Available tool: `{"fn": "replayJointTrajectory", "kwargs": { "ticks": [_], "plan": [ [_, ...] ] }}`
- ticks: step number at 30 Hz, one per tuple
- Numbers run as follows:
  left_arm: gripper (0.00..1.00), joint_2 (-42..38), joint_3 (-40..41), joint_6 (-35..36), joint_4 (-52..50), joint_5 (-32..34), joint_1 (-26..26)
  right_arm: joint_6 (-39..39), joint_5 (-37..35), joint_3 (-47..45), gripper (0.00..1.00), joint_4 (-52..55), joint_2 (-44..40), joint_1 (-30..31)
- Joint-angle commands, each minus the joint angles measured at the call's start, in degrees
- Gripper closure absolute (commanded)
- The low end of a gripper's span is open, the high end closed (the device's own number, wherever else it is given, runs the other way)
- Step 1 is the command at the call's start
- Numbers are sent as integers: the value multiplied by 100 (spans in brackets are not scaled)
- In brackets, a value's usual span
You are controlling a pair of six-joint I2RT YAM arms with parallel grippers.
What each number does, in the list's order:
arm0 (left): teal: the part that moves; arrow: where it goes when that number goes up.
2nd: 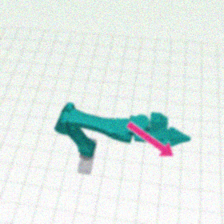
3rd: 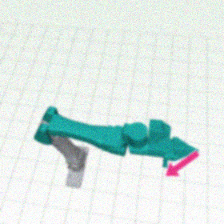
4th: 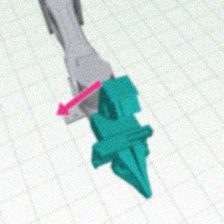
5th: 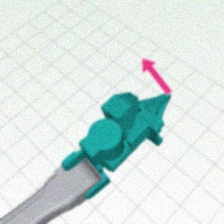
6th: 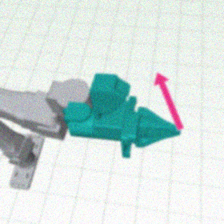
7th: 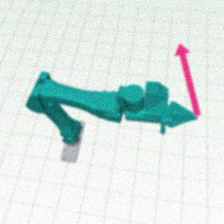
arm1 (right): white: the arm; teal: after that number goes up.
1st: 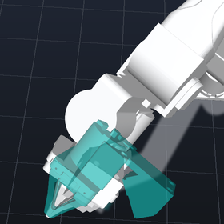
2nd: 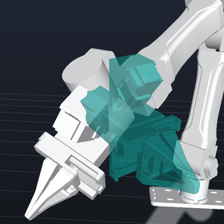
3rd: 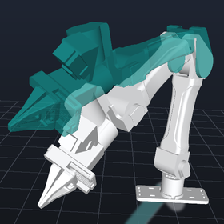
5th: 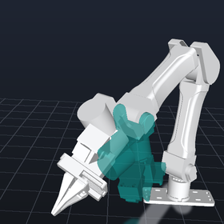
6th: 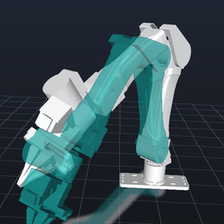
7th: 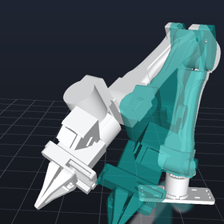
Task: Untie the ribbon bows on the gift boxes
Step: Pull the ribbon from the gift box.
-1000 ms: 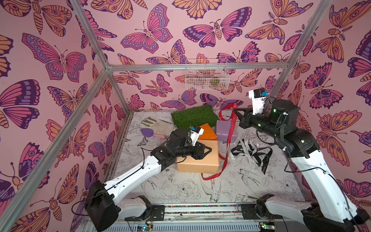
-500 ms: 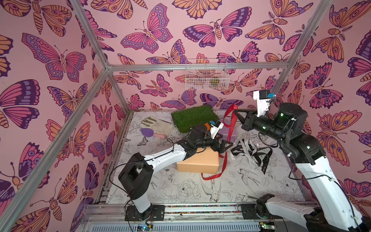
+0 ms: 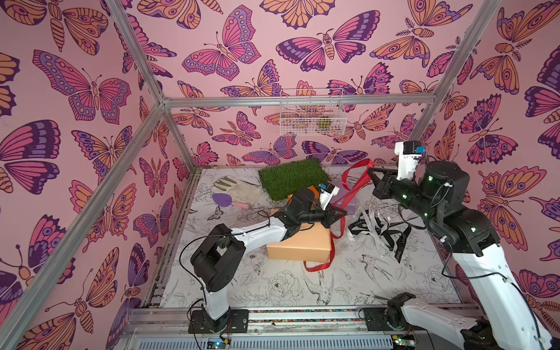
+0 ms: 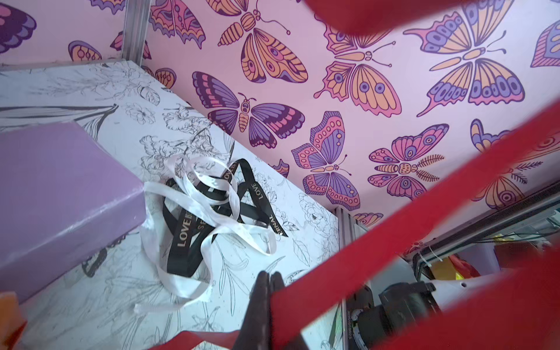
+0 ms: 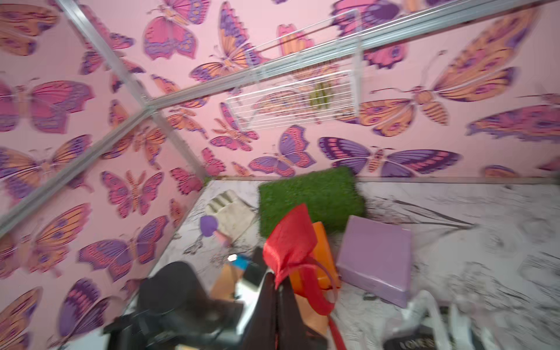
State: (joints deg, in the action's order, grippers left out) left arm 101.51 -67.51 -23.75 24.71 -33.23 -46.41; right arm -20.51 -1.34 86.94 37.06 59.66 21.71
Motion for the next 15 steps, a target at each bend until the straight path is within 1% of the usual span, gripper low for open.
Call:
{"fn": "replayJointTrajectory", "kwargs": {
  "ticks": [1, 3, 5, 8, 9, 10, 11, 13, 15],
  "plan": [
    [100, -431, 229, -55, -770, 248, 38, 135, -1611, -473, 100, 357, -199, -370],
    [100, -573, 208, -123, -1071, 315, 36, -70, -1835, -1044, 100, 348, -323, -713],
    [100, -646, 81, -232, -1270, 240, 27, -324, -1832, -1648, 100, 310, -423, -1120],
    [100, -605, -335, -373, -1722, 227, -23, -573, -1505, -2441, 100, 339, -473, -1699],
    [100, -547, -508, -447, -1852, 213, -36, -545, -1316, -2632, 80, 372, -464, -1807],
    [100, -490, -630, -526, -1939, 225, -45, -486, -1126, -2741, 48, 429, -444, -1836],
    [100, -402, -748, -584, -1962, 202, -54, -406, -873, -2821, 3, 491, -429, -1835],
    [100, -217, -946, -641, -2051, 257, -76, -240, -223, -2928, 1, 563, -465, -1840],
    [100, 17, -1170, -712, -2212, 325, -77, 28, 626, -3033, 1, 580, -627, -1833]
  ]
}}
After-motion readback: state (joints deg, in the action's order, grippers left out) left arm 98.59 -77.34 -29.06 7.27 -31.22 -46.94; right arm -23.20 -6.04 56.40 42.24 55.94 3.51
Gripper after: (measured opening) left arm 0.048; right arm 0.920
